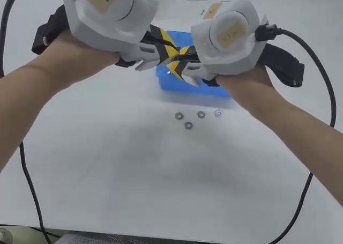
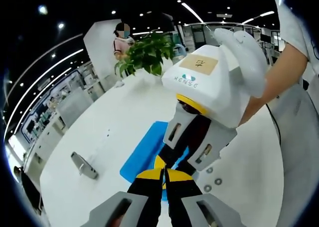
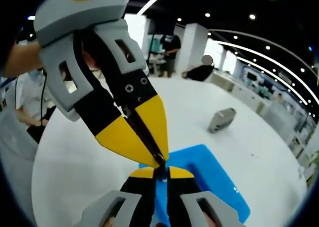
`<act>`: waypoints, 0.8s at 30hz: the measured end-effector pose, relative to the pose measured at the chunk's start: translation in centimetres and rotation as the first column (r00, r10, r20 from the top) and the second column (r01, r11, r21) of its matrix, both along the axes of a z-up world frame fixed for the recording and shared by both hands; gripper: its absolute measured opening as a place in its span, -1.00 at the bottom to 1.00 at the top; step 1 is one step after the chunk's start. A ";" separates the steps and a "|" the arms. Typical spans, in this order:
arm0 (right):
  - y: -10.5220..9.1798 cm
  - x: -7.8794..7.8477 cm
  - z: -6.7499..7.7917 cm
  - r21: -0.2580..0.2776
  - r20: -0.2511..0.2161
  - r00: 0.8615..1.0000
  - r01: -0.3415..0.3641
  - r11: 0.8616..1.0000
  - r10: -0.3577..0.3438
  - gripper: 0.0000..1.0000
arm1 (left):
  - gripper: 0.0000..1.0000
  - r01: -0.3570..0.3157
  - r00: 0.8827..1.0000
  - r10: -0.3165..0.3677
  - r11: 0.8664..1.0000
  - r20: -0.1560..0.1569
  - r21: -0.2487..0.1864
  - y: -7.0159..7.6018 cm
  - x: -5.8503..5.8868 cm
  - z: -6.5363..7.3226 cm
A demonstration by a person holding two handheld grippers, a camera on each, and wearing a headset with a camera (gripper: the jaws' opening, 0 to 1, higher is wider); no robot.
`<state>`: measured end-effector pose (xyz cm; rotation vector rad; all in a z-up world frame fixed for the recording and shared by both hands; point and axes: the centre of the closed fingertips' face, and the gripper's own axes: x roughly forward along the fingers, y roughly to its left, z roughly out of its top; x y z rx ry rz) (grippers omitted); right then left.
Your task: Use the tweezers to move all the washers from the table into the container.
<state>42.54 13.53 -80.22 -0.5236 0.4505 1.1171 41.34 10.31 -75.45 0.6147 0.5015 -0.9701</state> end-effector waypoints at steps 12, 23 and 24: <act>-0.1 -1.0 -0.2 0.018 -0.026 1.000 0.001 1.000 0.000 -0.93 | -1.00 0.015 1.000 -0.015 1.000 -0.018 0.015 -0.2 -0.8 -0.8; 0.0 -1.8 -0.4 0.038 -0.040 0.999 0.010 0.999 -0.009 -0.93 | -1.00 0.017 0.999 -0.016 1.000 -0.039 0.012 0.0 -1.5 -1.4; 0.0 -1.9 -0.4 0.039 -0.039 0.999 0.011 0.999 -0.010 -0.92 | -1.00 0.015 0.999 -0.015 1.000 -0.035 0.013 0.0 -1.4 -1.4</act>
